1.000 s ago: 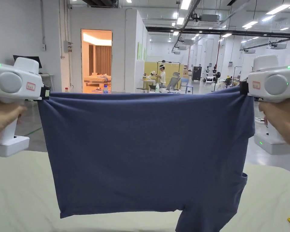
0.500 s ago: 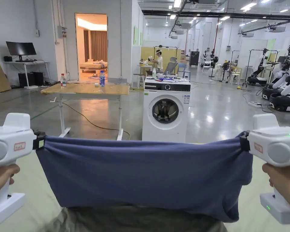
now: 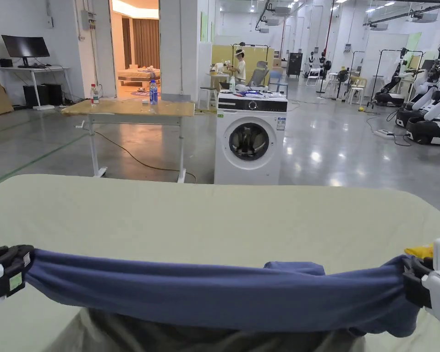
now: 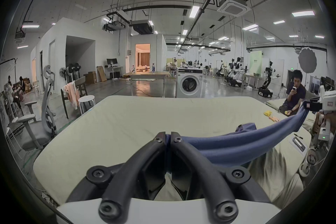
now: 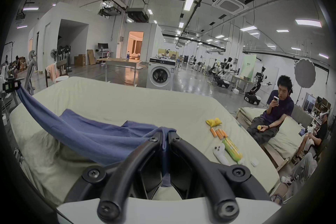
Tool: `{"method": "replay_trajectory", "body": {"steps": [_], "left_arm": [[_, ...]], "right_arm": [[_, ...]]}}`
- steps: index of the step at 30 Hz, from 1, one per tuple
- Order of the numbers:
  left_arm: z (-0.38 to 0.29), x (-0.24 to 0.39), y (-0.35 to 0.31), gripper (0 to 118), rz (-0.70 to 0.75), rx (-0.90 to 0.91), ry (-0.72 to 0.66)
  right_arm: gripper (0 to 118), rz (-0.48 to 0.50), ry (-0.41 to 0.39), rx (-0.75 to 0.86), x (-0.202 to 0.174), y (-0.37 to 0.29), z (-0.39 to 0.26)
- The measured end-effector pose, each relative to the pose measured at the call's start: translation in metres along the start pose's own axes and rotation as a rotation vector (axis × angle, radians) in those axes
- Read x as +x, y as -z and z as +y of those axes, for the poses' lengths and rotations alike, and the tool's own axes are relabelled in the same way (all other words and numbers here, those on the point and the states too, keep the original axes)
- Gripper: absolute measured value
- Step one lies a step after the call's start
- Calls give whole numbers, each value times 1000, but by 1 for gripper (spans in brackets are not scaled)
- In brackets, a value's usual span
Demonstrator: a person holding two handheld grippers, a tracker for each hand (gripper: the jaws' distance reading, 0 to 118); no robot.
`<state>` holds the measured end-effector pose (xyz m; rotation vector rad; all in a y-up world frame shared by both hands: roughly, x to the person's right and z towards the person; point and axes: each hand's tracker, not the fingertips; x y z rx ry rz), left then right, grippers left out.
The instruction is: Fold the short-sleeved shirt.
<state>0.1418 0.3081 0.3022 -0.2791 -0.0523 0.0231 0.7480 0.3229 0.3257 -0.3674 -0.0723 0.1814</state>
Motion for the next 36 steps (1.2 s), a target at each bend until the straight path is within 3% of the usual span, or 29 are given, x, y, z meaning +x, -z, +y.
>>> {"method": "replay_trajectory", "body": {"steps": [7,16,19,22,32,35,36], "left_arm": [[-64,-5,-42,0,-3,-97,-1],[-158,-4,-33,0,-3,-396,-14],[-171,2,-32,0,-10,-448,-18],[-179,10,-32,0,-5,-507,-11],[-192,24,-11,0,18,-646,24],[-186,22,-12,9,10,-666,9],[-181,22,-14,16,11,-663,2]], "right_arm": [[3,3,-43,-134,-11,-32,-71],[3,63,24,-384,-23,-17,-167],[3,72,-15,-458,-28,-11,-190],[3,85,9,-495,-27,-5,-206],[5,105,-28,-599,-35,25,-221],[15,108,-21,-634,-33,28,-212],[34,101,-23,-640,-32,26,-206]]}}
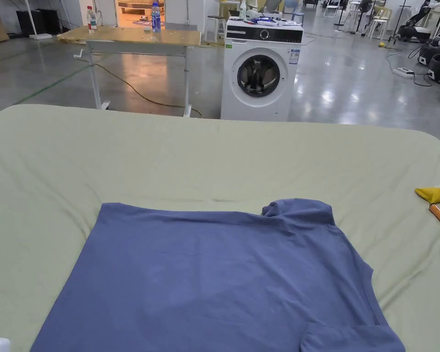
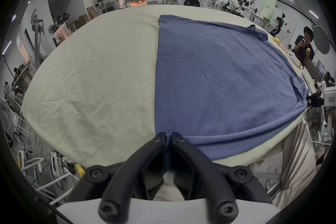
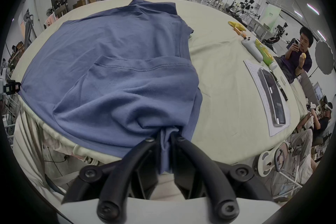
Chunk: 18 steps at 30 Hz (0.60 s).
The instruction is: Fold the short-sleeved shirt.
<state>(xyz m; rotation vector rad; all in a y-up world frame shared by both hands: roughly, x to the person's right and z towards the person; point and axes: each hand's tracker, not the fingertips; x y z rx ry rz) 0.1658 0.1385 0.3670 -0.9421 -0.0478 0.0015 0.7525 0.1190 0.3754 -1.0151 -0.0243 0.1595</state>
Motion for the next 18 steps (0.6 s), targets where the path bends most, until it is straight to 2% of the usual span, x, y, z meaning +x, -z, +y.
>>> {"method": "replay_trajectory", "body": {"steps": [2,3,7,12,14,18], "left_arm": [[3,-11,0,36,-15,37,-25],[8,-9,-5,48,-9,86,-30],[31,4,-24,50,-35,236,-37],[65,30,-27,49,-6,418,-15],[76,38,-23,46,9,493,11],[93,63,-25,31,44,638,50]], "right_arm": [[72,-18,-2,18,0,-13,7],[80,-39,6,55,1,-20,12],[80,-101,74,215,0,-47,37],[80,-72,153,488,-20,-61,69],[80,-65,173,593,-34,-64,82],[75,-59,184,739,-64,-68,103]]}}
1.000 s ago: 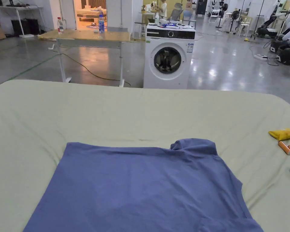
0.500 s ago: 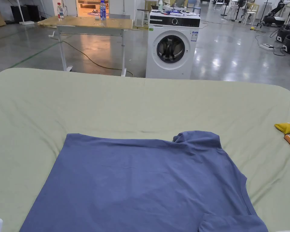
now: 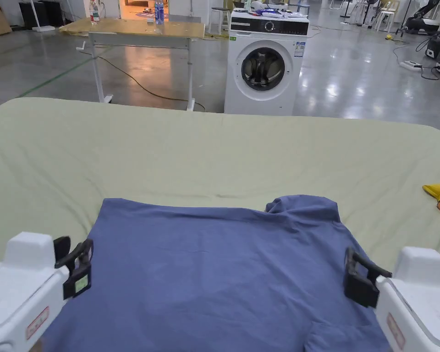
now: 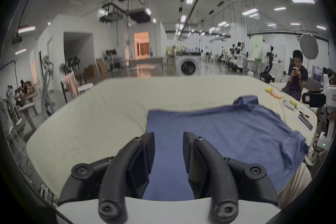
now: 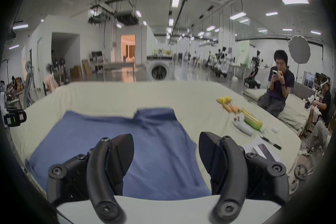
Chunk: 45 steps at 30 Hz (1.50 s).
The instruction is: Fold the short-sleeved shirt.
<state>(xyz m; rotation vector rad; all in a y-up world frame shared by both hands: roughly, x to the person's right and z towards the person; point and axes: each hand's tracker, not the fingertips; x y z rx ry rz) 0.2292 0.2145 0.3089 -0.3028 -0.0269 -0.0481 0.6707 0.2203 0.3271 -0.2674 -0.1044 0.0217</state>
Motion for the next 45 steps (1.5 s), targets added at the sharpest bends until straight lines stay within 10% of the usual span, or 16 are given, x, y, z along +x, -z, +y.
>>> {"method": "replay_trajectory", "body": {"steps": [2,5,6,27,33,40,45], "left_arm": [[7,11,1,26,14,56,29],[13,29,0,0,31,134,52],[15,32,-1,0,33,137,48],[-62,-56,-44,0,-17,-467,-89],[-87,-59,-25,55,50,-648,-182],[-102,-40,-16,48,117,-733,-153],[-95,-41,-21,3,60,-728,-158]], "right_arm": [[65,13,-5,53,-16,3,5],[5,39,-33,111,-35,3,10],[2,46,-40,119,-41,4,11],[0,116,-17,-4,-50,2,-24],[0,117,-21,-47,-47,4,-34],[0,96,-37,-96,-31,-2,-42],[0,76,-38,-141,-7,-8,-46]]}}
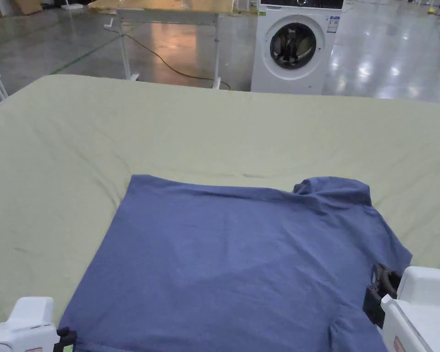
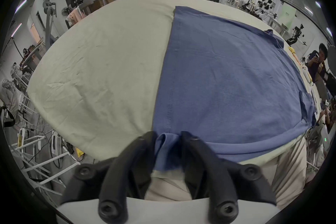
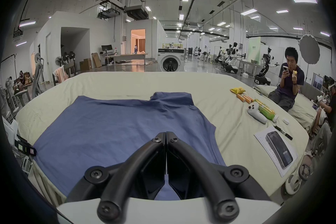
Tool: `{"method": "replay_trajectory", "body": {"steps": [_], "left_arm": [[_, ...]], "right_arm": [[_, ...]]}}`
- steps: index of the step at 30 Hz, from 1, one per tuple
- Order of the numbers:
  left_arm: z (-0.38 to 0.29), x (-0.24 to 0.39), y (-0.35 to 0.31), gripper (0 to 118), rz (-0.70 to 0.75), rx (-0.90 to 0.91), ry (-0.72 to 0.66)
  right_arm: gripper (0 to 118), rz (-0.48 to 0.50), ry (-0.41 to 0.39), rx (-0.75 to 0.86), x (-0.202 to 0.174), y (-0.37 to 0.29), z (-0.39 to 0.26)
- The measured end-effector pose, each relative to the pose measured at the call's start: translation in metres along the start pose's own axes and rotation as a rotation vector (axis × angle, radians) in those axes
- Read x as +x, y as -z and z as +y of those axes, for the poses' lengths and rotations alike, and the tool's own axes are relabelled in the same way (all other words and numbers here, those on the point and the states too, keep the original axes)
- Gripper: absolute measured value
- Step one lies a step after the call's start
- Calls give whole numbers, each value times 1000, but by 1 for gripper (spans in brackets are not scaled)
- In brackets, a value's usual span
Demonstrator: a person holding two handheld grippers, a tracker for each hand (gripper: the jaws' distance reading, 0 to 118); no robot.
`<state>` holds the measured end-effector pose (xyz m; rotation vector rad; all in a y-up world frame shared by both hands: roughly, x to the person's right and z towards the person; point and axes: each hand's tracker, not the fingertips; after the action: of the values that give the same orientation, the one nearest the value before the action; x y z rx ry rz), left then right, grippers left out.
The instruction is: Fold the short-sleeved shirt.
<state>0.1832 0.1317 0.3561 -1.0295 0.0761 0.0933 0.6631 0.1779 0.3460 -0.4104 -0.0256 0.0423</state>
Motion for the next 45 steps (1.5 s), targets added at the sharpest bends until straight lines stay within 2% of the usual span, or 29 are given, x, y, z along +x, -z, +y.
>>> {"method": "replay_trajectory", "body": {"steps": [2,3,4,6,7,8,9,10,12,18,20,22,23,24,25,27,35,37,45], "left_arm": [[2,-6,-1,2,-63,-7,-24],[2,-6,-2,2,-44,-5,-18],[1,-6,-4,2,-51,-2,-5],[1,-10,-4,2,-59,0,1],[0,-10,-6,2,-64,4,-4],[0,-10,-8,2,-66,7,-5],[-1,-10,-9,2,-67,9,-2],[0,-12,-7,2,-68,10,0],[-1,-12,-7,2,-69,13,3],[0,-13,-4,2,-67,14,8],[-1,-15,-3,2,-69,16,0],[-1,-16,-3,2,-72,18,-6],[-1,-16,-3,2,-73,19,-8],[-1,-16,-3,2,-73,20,-10],[-1,-16,-3,2,-72,21,-7],[-1,-16,-3,2,-71,22,-4],[13,-25,-27,2,-139,141,-68],[25,-27,-35,2,-158,188,-74],[103,-20,-24,2,-169,276,-34]], "right_arm": [[0,-14,-6,-46,14,-4,-2],[2,-19,-6,-79,23,-7,-3],[8,-22,1,-99,34,-10,-4],[32,-48,-20,-182,52,-16,-8],[36,-62,-29,-223,61,-19,-12],[36,-69,-36,-255,68,-21,-17],[54,-77,-40,-303,76,-24,-22],[61,-82,-27,-337,83,-27,-29],[65,-80,-21,-394,92,-28,-44],[65,10,31,-543,96,-15,-87],[58,7,21,-560,92,-8,-96],[38,19,33,-523,90,-9,-95],[22,51,36,-526,89,-8,-93],[12,81,46,-528,88,-6,-91],[12,72,47,-533,86,-5,-89],[11,62,-17,-549,81,-4,-86],[10,67,66,-419,92,-29,-37],[10,68,63,-392,93,-28,-20],[10,57,64,-290,94,30,34]]}}
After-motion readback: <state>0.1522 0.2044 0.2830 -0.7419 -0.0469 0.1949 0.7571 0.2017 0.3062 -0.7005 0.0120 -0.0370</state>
